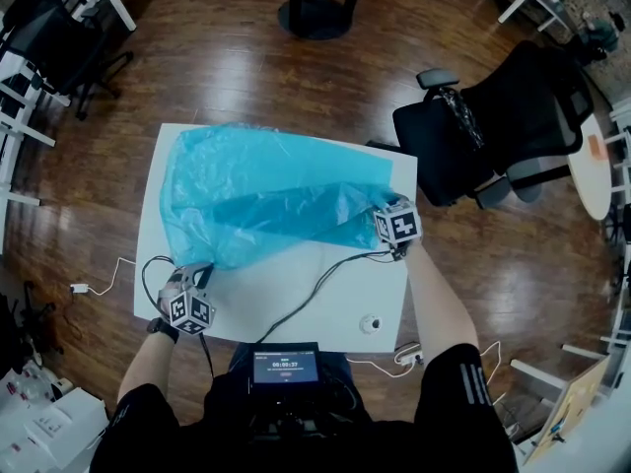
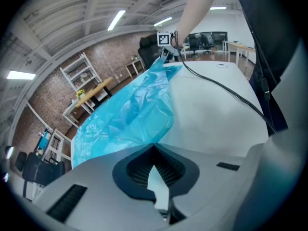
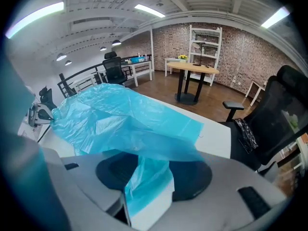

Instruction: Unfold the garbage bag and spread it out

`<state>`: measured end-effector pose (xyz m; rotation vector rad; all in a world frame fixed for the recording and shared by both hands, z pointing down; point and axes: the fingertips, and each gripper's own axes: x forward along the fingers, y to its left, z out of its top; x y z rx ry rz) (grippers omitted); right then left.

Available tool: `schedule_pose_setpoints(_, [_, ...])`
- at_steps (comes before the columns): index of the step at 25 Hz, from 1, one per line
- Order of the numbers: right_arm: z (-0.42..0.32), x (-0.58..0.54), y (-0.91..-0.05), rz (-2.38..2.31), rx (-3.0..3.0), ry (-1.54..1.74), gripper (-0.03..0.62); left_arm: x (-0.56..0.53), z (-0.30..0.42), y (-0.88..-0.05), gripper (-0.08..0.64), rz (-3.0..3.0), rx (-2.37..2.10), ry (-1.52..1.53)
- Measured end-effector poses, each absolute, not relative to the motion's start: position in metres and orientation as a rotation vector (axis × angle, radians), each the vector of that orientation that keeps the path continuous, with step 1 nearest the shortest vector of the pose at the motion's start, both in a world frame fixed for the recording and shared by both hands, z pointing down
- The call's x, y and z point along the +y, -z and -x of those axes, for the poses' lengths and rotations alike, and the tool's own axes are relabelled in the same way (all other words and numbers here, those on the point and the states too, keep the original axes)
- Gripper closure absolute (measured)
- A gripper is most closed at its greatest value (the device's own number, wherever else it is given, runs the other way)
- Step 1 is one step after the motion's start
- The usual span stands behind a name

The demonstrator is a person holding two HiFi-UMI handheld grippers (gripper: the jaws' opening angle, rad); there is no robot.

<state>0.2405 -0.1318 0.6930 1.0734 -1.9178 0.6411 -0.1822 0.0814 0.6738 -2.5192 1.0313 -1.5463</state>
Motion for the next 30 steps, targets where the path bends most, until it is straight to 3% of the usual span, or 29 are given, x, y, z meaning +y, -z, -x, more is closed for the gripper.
schedule_pose_setpoints(7, [-0.238, -0.142, -0.61, -1.174, -2.044, -0.48, 0.362, 0.08, 0.181, -0.672, 0.555, 2.516, 1.032, 1.52])
schedule_pose_setpoints(21, [-0.026, -0.202, -0.492, -0.931, -2.325, -0.333, 0.358, 0.083, 0.171, -0.666, 0.555, 2.53, 1.048, 1.466])
schedule_pose_setpoints(30, [0.007, -0.213, -0.605, -0.761, -2.054, -0.358, 0.357, 0.09, 0.17, -0.663, 0.556, 2.543, 1.083, 1.432])
